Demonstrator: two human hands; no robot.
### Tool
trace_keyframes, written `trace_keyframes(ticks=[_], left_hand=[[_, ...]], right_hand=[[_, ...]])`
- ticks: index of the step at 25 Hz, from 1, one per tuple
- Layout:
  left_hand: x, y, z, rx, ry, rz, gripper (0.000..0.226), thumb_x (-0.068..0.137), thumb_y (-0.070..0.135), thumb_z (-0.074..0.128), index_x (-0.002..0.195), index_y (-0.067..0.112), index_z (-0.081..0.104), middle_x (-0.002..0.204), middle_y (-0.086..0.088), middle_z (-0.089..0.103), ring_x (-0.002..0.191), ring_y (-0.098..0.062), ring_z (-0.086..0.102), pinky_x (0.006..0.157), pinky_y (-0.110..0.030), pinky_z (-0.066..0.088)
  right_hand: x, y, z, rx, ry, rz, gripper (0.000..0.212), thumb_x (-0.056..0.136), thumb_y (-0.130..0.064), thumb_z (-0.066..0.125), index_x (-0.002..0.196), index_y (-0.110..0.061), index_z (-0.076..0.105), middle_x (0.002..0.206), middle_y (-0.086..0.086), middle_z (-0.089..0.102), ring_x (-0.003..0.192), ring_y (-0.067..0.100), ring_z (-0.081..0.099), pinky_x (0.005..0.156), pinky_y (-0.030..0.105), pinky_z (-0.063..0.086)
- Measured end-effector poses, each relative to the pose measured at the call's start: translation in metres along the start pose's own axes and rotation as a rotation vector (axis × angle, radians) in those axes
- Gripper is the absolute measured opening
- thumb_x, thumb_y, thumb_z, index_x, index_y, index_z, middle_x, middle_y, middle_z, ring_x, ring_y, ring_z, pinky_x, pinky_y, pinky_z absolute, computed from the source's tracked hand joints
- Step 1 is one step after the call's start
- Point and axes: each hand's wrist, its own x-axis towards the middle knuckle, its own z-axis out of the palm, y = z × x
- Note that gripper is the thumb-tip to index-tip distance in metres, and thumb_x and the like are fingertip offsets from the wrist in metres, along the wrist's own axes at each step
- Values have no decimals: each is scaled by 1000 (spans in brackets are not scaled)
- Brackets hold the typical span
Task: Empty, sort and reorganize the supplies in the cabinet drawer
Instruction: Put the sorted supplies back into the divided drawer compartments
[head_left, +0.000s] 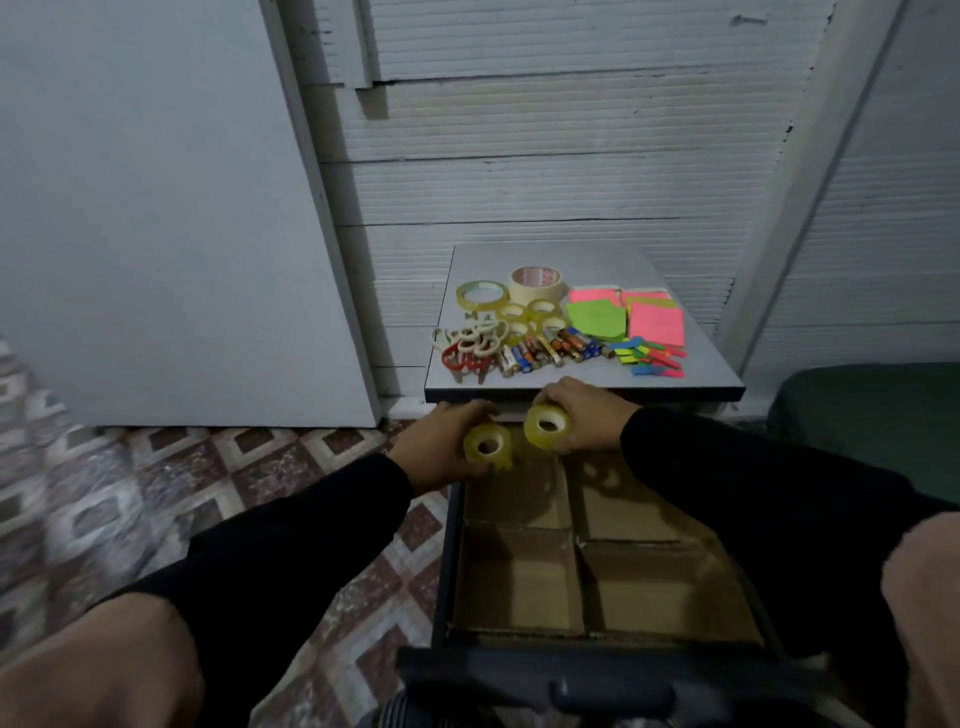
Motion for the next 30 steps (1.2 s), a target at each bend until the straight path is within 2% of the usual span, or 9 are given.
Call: trace_keyframes(ticks=[3,6,9,11,13,17,23,27,30], left_hand=[[-11,-5,16,24,-77,-32,65,78,35,69,136,25,40,131,-2,54,117,-24,50,96,-39,45],[-14,-10,30,94,-121,-39,69,83,38,65,142,27,32,137,-2,50,120,-24,46,98,-37,42],[-9,-17,36,130,-129,-37,70,88,36,61,147,29,24,141,-1,47,122,-26,44,100,-36,40],[-3,-23,39,123,-124,-50,71,88,34,61,147,29,23,141,-2,47,122,-26,46,101,-37,41],[2,-25,43,114,-123,-61,70,88,34,61,146,27,23,141,-4,46,122,-25,46,102,-37,40],[12,-26,49,214,-145,-67,70,88,40,58,146,26,22,144,-4,38,128,-27,41,108,-42,30],[25,-23,59,377,-224,-46,67,90,40,57,147,26,24,147,-4,32,131,-25,39,107,-40,27],[31,-18,63,419,-280,-47,64,90,39,56,145,23,28,145,-4,35,127,-24,43,105,-39,27],[35,-13,65,469,-317,-48,61,90,37,55,144,22,30,142,-5,37,123,-23,47,105,-39,26]], right_hand=[[3,3,39,-72,-100,-4,59,77,-27,74,129,-18,45,128,4,47,116,23,49,96,33,42],[11,7,70,-211,-85,-36,55,80,-25,70,129,-23,46,130,1,51,121,23,49,98,36,39],[22,13,86,-345,-100,-23,57,83,-26,66,135,-28,42,137,0,49,131,24,38,113,47,21],[25,14,93,-396,-164,14,62,86,-25,63,140,-32,35,144,3,43,139,29,28,116,51,9],[27,13,97,-445,-219,40,63,90,-18,57,144,-35,29,149,8,37,143,33,18,117,53,5],[37,9,106,-611,-279,-10,53,94,-19,50,142,-34,34,145,4,44,144,26,21,115,56,-9],[46,8,112,-624,-306,66,37,92,-22,51,129,-22,53,140,7,49,143,25,22,115,58,-9],[45,6,113,-638,-346,106,37,92,-21,51,129,-19,54,146,10,41,145,26,16,114,58,-7],[46,7,115,-606,-325,122,34,90,-23,54,124,-18,57,144,9,44,145,26,18,114,58,-6]])
